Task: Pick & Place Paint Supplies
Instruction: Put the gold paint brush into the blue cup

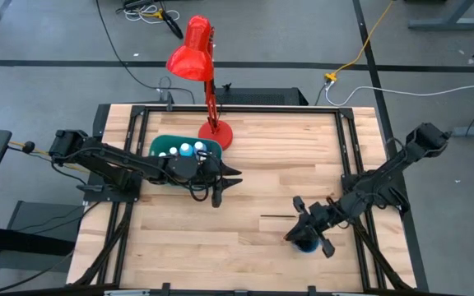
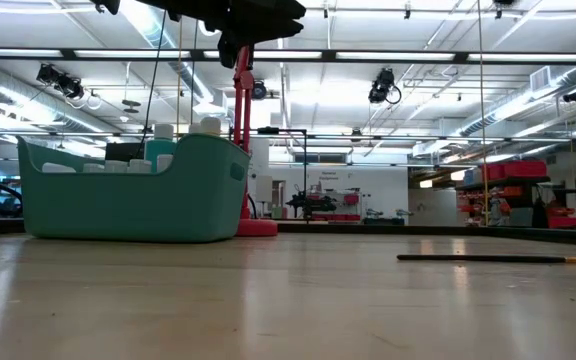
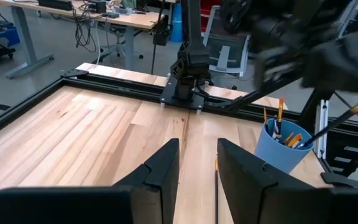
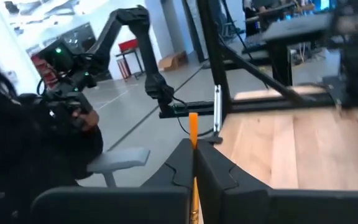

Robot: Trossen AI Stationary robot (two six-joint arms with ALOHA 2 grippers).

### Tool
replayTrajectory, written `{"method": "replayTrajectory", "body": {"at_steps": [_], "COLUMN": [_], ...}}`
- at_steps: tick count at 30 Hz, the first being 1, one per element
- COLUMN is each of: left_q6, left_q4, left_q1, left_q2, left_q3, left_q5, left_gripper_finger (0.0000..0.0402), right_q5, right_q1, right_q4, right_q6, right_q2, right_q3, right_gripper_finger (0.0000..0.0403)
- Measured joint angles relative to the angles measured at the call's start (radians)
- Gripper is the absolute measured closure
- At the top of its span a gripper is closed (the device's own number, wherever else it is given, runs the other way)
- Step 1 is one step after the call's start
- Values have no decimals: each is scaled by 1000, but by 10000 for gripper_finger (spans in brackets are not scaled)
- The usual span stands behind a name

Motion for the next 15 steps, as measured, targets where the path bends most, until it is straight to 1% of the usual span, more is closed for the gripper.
{"method": "replayTrajectory", "body": {"at_steps": [6,9,12,15], "left_q6": [-1,-1,-1,-1], "left_q4": [0,0,0,1], "left_q1": [0,0,0,0], "left_q2": [0,0,0,0], "left_q3": [0,0,0,0], "left_q5": [-1,-6,-8,-8], "left_gripper_finger": [287,287,287,287], "right_q5": [36,41,29,34], "right_q1": [0,0,0,0], "right_q4": [159,209,231,230], "right_q6": [11,0,9,-7], "right_q2": [-13,-13,-13,-13], "right_q3": [-155,-212,-242,-244], "right_gripper_finger": [394,393,385,366]}}
